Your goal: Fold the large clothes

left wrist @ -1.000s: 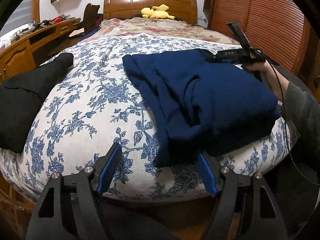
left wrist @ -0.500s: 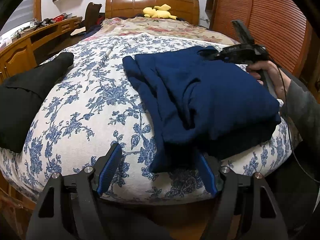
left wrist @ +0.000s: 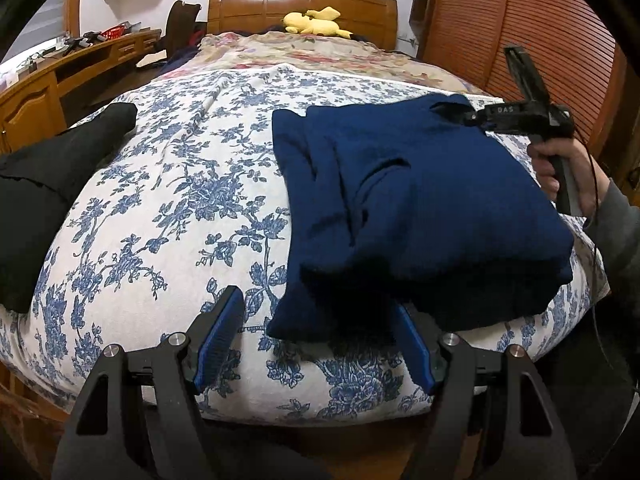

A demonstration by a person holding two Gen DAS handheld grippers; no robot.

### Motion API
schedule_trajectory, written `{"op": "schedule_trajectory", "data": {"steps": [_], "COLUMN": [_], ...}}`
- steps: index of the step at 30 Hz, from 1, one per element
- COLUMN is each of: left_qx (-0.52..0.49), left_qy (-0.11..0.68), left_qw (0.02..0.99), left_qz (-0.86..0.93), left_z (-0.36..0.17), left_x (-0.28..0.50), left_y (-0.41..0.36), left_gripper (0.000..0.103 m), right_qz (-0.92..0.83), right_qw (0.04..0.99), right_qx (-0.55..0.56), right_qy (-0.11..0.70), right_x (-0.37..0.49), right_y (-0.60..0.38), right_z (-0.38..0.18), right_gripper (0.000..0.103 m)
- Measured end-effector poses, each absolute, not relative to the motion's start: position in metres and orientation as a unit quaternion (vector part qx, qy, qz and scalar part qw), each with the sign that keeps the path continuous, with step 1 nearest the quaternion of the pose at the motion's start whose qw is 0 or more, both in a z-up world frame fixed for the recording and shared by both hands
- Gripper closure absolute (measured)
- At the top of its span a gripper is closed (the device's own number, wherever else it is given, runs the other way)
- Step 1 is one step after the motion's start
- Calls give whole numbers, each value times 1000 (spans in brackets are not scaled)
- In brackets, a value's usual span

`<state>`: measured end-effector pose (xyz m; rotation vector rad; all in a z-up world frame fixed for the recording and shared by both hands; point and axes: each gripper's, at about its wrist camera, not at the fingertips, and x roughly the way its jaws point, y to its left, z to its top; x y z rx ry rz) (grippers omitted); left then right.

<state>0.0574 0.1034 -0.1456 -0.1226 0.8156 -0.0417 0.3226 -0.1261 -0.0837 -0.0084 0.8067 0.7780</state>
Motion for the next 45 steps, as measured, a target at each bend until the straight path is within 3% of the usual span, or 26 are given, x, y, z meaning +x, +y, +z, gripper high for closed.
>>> {"op": "schedule_trajectory", "data": {"steps": [2, 6, 14, 16, 17, 18, 20, 22, 32, 45], "left_qx": [-60, -55, -57, -60, -67, -76, -94, -105, -99, -87], "left_qy": [397, 396, 395, 393, 391, 392, 393, 388, 314, 235], "left_qw": [916, 916, 917, 917, 917, 916, 913, 913, 942, 961], "left_qz": [-20, -21, -23, -25, -30, -39, -53, -66, -63, 116], "left_z": [-146, -147, -149, -149, -149, -149, -149, -148, -100, -34], "left_x": [58, 59, 60, 60, 59, 59, 59, 57, 41, -10], "left_y": [104, 103, 104, 104, 105, 107, 109, 111, 135, 338], "left_gripper": [29, 29, 29, 32, 46, 53, 78, 89, 93, 93], "right_qz": [361, 342, 349, 356, 366, 373, 380, 386, 392, 484], "right_qw": [847, 846, 825, 825, 824, 826, 832, 840, 875, 839], "right_qx": [-9, -14, 74, 75, 75, 74, 75, 78, 31, -47], "right_qy": [391, 409, 437, 432, 425, 416, 397, 372, 281, 244], "right_x": [327, 334, 349, 348, 347, 346, 343, 335, 282, 254], "right_y": [-117, -107, -107, -107, -106, -105, -107, -110, -70, 168], "right_z": [-88, -98, -113, -112, -111, -108, -102, -92, -28, 37], "right_gripper": [83, 61, 56, 64, 75, 81, 86, 87, 90, 90]}}
